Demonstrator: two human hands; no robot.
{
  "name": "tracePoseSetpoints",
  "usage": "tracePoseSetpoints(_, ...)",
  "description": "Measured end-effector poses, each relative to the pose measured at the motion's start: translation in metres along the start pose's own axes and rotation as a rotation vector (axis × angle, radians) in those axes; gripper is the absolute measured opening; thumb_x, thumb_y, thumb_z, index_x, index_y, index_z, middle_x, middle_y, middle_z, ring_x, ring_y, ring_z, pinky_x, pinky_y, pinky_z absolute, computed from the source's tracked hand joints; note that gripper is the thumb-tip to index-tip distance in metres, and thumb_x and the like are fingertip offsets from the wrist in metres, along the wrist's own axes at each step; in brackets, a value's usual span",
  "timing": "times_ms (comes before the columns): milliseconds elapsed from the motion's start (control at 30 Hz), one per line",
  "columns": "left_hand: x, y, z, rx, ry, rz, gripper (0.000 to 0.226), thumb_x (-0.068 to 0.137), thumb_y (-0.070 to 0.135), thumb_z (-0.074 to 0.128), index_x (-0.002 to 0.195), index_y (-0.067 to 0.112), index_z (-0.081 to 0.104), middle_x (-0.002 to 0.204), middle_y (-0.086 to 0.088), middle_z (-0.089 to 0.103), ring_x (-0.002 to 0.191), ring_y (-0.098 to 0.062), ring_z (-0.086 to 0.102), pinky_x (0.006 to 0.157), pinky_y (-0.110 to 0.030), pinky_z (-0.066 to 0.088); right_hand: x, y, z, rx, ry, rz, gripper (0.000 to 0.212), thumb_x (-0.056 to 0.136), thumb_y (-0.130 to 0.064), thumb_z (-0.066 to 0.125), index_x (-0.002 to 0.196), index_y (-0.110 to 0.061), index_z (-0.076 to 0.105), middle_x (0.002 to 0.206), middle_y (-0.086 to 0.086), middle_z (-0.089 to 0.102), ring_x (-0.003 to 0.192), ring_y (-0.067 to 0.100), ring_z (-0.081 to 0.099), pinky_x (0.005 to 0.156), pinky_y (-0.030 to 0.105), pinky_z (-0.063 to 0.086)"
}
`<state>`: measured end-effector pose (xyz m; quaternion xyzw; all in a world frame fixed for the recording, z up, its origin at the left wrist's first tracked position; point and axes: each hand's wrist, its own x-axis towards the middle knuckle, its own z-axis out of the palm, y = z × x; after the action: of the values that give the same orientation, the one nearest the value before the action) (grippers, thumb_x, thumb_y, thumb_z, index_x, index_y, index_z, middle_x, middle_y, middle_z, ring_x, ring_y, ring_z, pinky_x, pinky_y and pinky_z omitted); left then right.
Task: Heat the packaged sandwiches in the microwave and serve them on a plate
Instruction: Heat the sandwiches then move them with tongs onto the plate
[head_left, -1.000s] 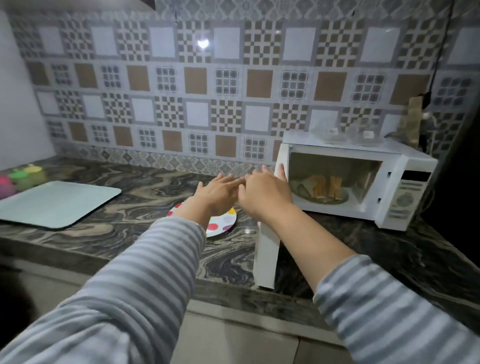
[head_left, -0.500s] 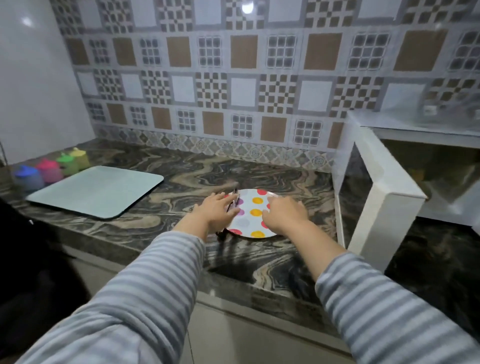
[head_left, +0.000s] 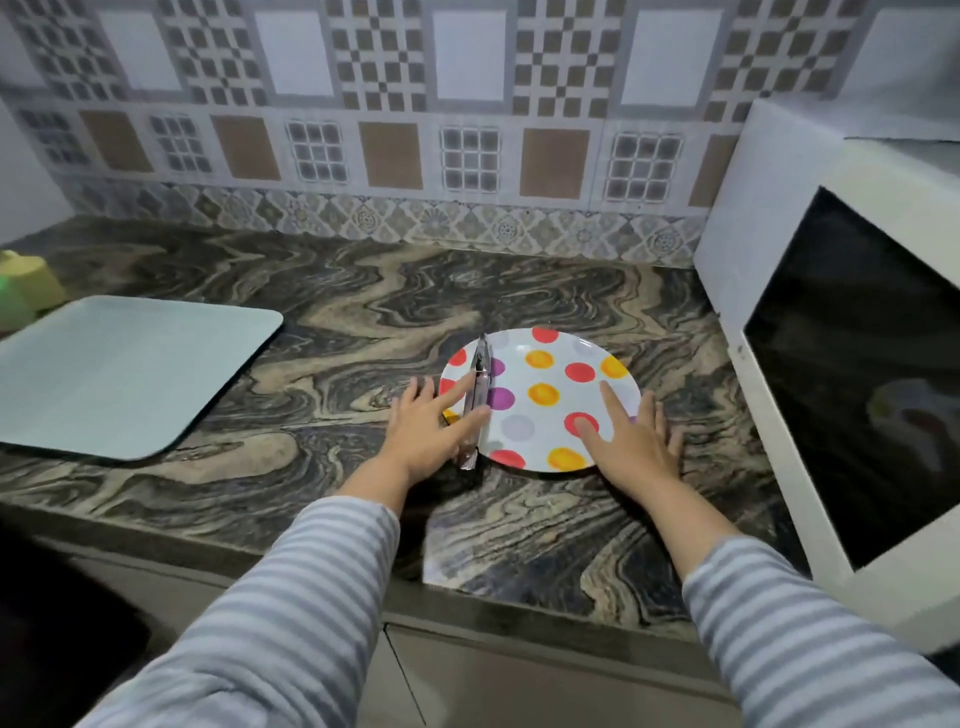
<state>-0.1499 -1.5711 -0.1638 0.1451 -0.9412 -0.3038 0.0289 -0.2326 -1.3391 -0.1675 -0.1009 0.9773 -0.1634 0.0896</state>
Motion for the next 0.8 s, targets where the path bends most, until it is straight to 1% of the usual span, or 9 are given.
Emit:
tracePoseSetpoints(200, 0.012, -0.011, 0.011, 0.195, 0.023, 0.028, 0.067, 0.078, 0.082, 0.027, 0.140, 0.061, 0.015, 0.161, 0.001, 0.014, 0.149, -0.017, 0.004, 0.118, -0.047, -0.001, 0.005, 0.001, 0.011, -0.012, 0.113, 0.039, 0.072, 0.086, -0.074, 0.032, 0.149, -0.044, 0.017, 0.162, 0.006, -0.001, 0.148, 0.019, -0.006, 0.118, 0.045, -0.005)
tracePoseSetpoints(367, 0.014, -0.012, 0.013, 0.222, 0.037, 0.037, 0.062, 0.085, 0.078, 0.026, 0.142, 0.060, 0.012, 0.162, 0.001, 0.012, 0.149, -0.014, 0.002, 0.119, -0.048, -0.002, 0.007, 0.004, 0.010, 0.041, 0.115, 0.046, 0.077, 0.082, -0.077, 0.037, 0.149, -0.043, 0.021, 0.162, 0.002, 0.004, 0.148, 0.015, -0.006, 0.118, 0.044, -0.005)
tracePoseSetpoints(533, 0.013, -0.004, 0.011, 0.091, -0.007, -0.001, 0.060, 0.089, 0.070, 0.034, 0.144, 0.056, 0.015, 0.162, -0.001, 0.008, 0.149, -0.014, -0.003, 0.119, -0.046, -0.005, 0.009, 0.001, 0.006, 0.106, 0.066, 0.071, 0.076, 0.083, -0.073, 0.044, 0.149, -0.040, 0.022, 0.162, 0.004, 0.004, 0.148, 0.016, -0.009, 0.117, 0.045, -0.008)
tracePoseSetpoints(633, 0.005, 0.000, 0.009, -0.063, -0.013, -0.006, 0.059, 0.088, 0.067, 0.043, 0.142, 0.058, 0.021, 0.162, -0.001, 0.011, 0.149, -0.021, 0.004, 0.119, -0.044, -0.006, 0.001, -0.004, 0.005, 0.201, 0.063, 0.073, 0.075, 0.085, -0.065, 0.050, 0.149, -0.036, 0.025, 0.161, 0.007, 0.003, 0.148, 0.022, -0.010, 0.117, 0.044, -0.012)
tracePoseSetpoints(667, 0.002, 0.001, 0.010, -0.182, 0.001, -0.009, 0.060, 0.084, 0.069, 0.048, 0.139, 0.061, 0.025, 0.160, 0.001, 0.014, 0.148, -0.024, 0.015, 0.121, -0.045, 0.002, -0.003, -0.006, 0.004, 0.263, 0.061, 0.073, 0.073, 0.086, -0.060, 0.053, 0.149, -0.033, 0.028, 0.161, 0.006, 0.005, 0.148, 0.024, -0.008, 0.118, 0.043, -0.010)
tracePoseSetpoints(700, -0.004, 0.004, 0.009, -0.335, 0.024, -0.009, 0.062, 0.080, 0.069, 0.054, 0.137, 0.061, 0.030, 0.158, 0.002, 0.018, 0.140, -0.022, 0.034, 0.119, -0.043, 0.021, -0.007, -0.008, 0.003, 0.357, 0.065, 0.077, 0.071, 0.086, -0.054, 0.057, 0.148, -0.031, 0.031, 0.159, 0.005, 0.008, 0.148, 0.026, -0.003, 0.119, 0.042, -0.003)
tracePoseSetpoints(733, -0.011, 0.007, 0.009, -0.492, 0.050, 0.000, 0.063, 0.080, 0.062, 0.060, 0.138, 0.057, 0.035, 0.155, 0.003, 0.020, 0.123, -0.011, 0.052, 0.107, -0.032, 0.042, -0.013, -0.009, 0.001, 0.474, 0.086, 0.077, 0.069, 0.086, -0.047, 0.062, 0.147, -0.029, 0.035, 0.157, 0.004, 0.014, 0.146, 0.028, 0.008, 0.119, 0.042, 0.009)
tracePoseSetpoints(767, -0.019, 0.010, 0.010, -0.604, 0.068, 0.011, 0.061, 0.085, 0.049, 0.065, 0.141, 0.049, 0.038, 0.152, 0.003, 0.021, 0.102, 0.004, 0.058, 0.087, -0.016, 0.051, -0.020, -0.010, -0.001, 0.601, 0.121, 0.073, 0.065, 0.086, -0.039, 0.065, 0.145, -0.026, 0.040, 0.153, 0.004, 0.021, 0.140, 0.027, 0.024, 0.115, 0.038, 0.024)
tracePoseSetpoints(800, -0.026, 0.011, 0.011, -0.660, 0.080, 0.010, 0.059, 0.090, 0.036, 0.065, 0.143, 0.040, 0.040, 0.150, 0.002, 0.022, 0.090, 0.013, 0.056, 0.071, -0.006, 0.049, -0.026, -0.010, -0.003, 0.718, 0.160, 0.067, 0.062, 0.087, -0.030, 0.067, 0.143, -0.023, 0.043, 0.149, 0.004, 0.026, 0.130, 0.021, 0.036, 0.104, 0.032, 0.035)
